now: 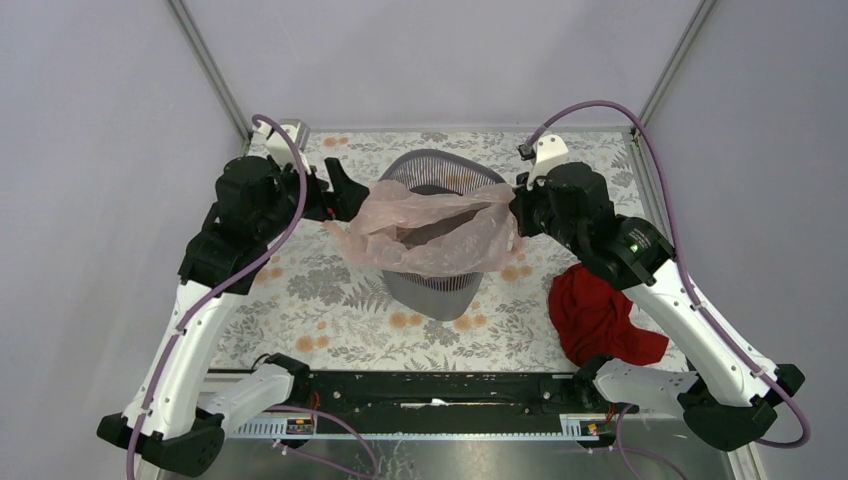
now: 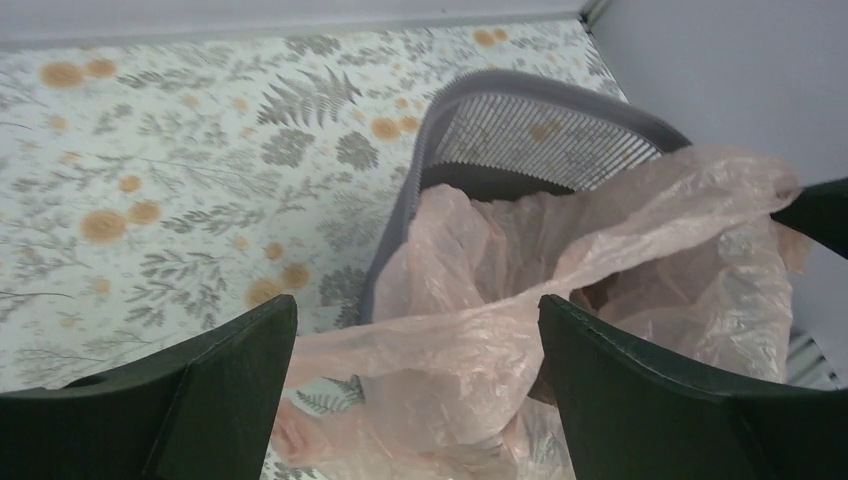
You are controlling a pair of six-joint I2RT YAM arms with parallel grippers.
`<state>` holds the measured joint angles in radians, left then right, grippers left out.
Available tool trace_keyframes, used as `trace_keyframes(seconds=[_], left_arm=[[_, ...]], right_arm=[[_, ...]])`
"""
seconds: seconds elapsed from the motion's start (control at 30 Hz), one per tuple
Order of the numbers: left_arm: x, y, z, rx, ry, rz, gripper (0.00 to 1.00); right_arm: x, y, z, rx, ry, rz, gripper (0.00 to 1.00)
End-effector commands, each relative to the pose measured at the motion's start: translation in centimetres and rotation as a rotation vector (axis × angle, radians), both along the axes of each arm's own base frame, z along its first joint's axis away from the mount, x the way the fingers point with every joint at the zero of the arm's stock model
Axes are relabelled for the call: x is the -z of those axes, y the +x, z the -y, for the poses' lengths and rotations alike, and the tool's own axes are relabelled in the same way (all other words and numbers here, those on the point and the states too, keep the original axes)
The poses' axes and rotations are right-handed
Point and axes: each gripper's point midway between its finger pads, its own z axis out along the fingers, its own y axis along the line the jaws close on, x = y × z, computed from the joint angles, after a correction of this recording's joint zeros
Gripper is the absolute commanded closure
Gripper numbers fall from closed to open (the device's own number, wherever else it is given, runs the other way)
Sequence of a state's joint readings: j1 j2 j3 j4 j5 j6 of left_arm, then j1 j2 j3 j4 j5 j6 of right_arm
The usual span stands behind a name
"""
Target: Put the trash bags into the trash bin
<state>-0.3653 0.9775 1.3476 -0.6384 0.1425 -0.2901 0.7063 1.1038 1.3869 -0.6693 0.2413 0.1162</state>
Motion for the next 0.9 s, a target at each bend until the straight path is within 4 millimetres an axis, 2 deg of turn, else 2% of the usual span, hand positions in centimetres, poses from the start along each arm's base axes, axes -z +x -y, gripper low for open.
trace_keyframes(seconds=[0.0,0.13,0.27,0.43,0.57,0.77,0.83,0.87], left_arm=[[2.0,-1.5,1.2,0.077,-0.031,-0.086,0.06],[3.8,-1.5,1.0,0.065,-0.019,-0.138,0.11],[3.9,-1.2,0.4,0.015,-0.024,-0.141,0.17],[3.5,-0.9,-0.2,-0.038,-0.042,-0.125,0.42],[3.2,-0.6,0.1,-0.035,-0.055,-0.128,0.67],[2.1,-0.5,0.2,-0.027,-0.068,-0.097,0.91],[1.8,-0.3,0.5,-0.017,-0.071,-0.091,0.95],[1.7,-0.2,0.6,-0.012,-0.074,-0.094,0.93]], right_arm=[[-0.9,-0.5,0.2,-0.023,0.013,0.026,1.00],[-1.3,-0.6,-0.1,-0.038,0.029,0.032,1.00],[-1.3,-0.7,-0.1,-0.040,0.037,0.030,1.00],[-1.5,-0.8,-0.1,-0.039,0.049,0.032,1.00],[-1.6,-0.8,-0.3,-0.039,0.055,0.030,1.00],[-1.5,-0.5,-0.1,-0.021,0.051,0.031,1.00],[-1.5,-0.5,-0.2,-0.023,0.052,0.028,1.00],[-1.4,-0.5,-0.2,-0.025,0.052,0.027,1.00]])
